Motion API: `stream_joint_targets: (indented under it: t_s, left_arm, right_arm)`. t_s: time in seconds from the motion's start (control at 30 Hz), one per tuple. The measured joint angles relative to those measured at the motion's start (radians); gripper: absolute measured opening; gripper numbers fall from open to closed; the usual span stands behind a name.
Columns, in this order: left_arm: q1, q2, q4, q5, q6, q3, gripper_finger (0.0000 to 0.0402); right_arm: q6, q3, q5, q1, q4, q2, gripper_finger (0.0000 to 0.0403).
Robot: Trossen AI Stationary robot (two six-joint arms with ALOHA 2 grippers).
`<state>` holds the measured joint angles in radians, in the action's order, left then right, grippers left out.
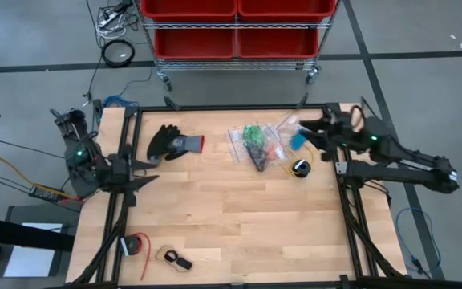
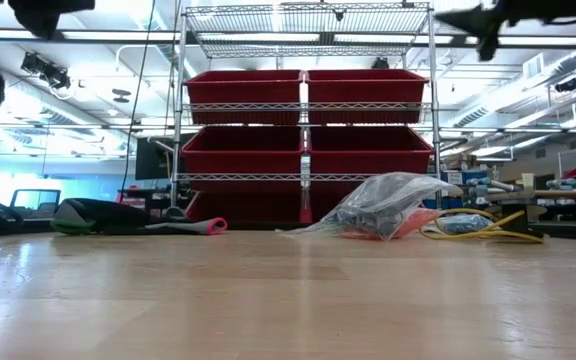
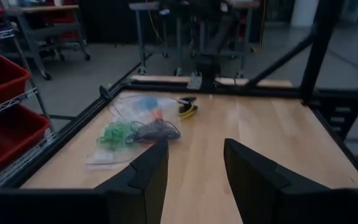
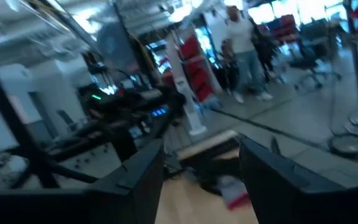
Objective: Sort rubber bands
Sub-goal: Return to Home Position
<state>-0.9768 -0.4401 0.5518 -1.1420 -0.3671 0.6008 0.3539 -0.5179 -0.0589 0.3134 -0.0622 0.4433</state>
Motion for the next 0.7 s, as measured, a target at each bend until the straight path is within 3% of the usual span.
stream_joint_targets:
  t_s: [0.23, 0.43, 0.7]
  left_arm:
    - [0.003, 0.218, -0.203, -0.020, 0.100, -0.186, 0.0163]
    - [0.003, 0.390, -0.401, -0.017, 0.236, -0.289, 0.0163]
    - [0.015, 0.440, -0.415, -0.034, 0.288, -0.298, 0.0163]
  right_arm:
    - [-0.055, 0.000, 0.086, -0.165, 0.144, -0.167, 0.0188]
    - [-0.132, 0.000, 0.153, -0.265, 0.185, -0.224, 0.0174]
    - [-0.174, 0.049, 0.212, -0.356, 0.220, -0.243, 0.0152]
